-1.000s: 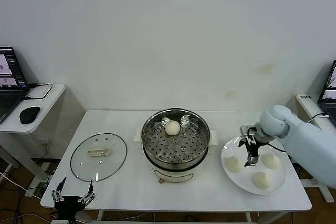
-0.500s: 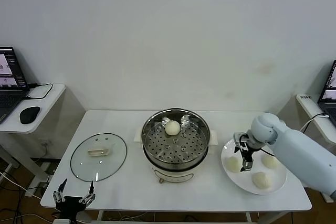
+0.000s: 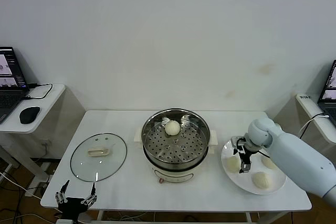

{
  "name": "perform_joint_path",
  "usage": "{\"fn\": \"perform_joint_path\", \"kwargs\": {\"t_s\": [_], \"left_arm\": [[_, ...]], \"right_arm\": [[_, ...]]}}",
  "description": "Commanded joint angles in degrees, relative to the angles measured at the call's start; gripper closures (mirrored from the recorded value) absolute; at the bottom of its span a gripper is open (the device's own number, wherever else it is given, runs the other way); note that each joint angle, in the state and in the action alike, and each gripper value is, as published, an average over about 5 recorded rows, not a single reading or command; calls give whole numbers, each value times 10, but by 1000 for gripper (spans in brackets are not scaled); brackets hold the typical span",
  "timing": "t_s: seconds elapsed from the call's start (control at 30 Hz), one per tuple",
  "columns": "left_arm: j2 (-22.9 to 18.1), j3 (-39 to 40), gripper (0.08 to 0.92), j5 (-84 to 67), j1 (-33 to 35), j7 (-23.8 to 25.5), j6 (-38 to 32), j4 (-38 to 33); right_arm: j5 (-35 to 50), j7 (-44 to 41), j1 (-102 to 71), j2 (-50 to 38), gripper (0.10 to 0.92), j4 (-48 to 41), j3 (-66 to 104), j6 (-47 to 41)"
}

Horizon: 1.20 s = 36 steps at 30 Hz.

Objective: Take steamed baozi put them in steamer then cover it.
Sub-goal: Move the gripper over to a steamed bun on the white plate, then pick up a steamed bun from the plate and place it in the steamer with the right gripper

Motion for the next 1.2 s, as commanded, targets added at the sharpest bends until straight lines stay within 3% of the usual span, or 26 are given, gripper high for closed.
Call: {"fn": "perform_joint_path", "kwargs": {"t_s": [0.03,0.23,0.5,0.7,1.0,1.2], "left_arm": [[1,0,177,1,-2,0,0,2],[1,2,177,1,-3,0,0,5],[2,4,177,2,-8,1,0,5],[2,8,177,5,-12,1,1,4],[3,17,177,13,-16,2,0,-2],[6,16,177,15,-22,0,0,-8]], "right_arm": [[-3,11,-8,9,202,-10,1,0],[1,13,-11,9,213,-9,4,-1],[10,16,-11,-2,362,-2,12,-3],[38,7,14,-36,372,20,16,-8],[191,-24,190,-125,403,79,-76,-45],[257,-37,348,-121,398,97,-182,-65]]}}
